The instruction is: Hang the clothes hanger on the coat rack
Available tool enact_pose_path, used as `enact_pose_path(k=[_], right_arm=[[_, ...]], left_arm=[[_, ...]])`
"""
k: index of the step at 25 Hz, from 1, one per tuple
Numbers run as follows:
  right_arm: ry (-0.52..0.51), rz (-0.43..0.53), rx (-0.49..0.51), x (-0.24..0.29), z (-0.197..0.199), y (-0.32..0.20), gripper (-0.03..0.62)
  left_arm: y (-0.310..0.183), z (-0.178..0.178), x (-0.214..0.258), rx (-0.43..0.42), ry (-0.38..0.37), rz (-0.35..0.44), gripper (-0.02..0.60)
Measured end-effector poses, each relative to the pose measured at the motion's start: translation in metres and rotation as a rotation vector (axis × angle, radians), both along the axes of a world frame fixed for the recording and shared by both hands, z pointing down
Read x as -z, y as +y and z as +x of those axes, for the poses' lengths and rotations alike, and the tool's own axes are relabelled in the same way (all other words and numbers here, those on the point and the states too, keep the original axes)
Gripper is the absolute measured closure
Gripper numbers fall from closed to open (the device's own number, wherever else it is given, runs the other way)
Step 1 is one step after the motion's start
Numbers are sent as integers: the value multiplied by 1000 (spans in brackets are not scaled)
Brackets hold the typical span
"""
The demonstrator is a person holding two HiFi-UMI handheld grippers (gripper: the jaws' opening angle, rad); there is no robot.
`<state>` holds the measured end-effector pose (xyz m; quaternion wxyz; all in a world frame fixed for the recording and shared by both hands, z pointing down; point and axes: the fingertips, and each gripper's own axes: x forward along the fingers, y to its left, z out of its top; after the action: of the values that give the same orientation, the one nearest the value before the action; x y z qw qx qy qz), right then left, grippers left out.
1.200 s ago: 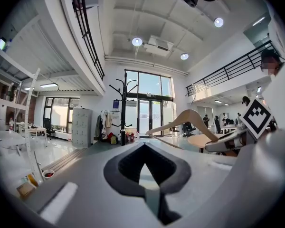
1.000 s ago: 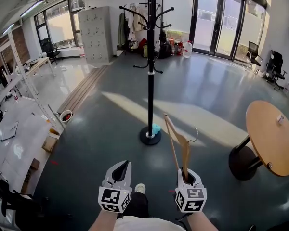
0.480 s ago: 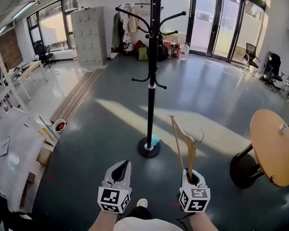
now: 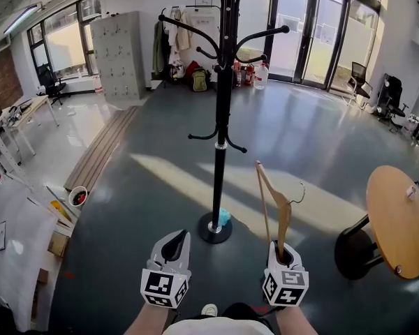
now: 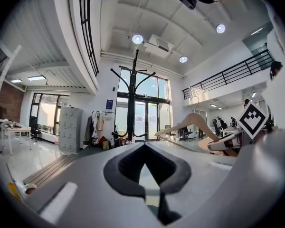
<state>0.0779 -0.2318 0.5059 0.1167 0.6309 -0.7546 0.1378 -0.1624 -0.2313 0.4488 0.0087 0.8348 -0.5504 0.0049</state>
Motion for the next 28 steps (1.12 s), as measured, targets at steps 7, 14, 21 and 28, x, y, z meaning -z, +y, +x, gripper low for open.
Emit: enact_pose_path(k=[7, 14, 21, 28], right_arm=[[15, 2, 7, 8, 5, -60, 543], [18, 14, 47, 11, 8, -127, 543], [47, 70, 114, 43, 17, -206, 543], [76, 143, 174, 97, 6, -286, 543]], left_arm=[[-56, 3, 0, 5, -2, -13, 581], [-109, 5, 3, 46, -9, 2, 581], [-155, 17, 14, 94, -17, 16, 581], [-189, 15, 10, 138, -22, -2, 581]])
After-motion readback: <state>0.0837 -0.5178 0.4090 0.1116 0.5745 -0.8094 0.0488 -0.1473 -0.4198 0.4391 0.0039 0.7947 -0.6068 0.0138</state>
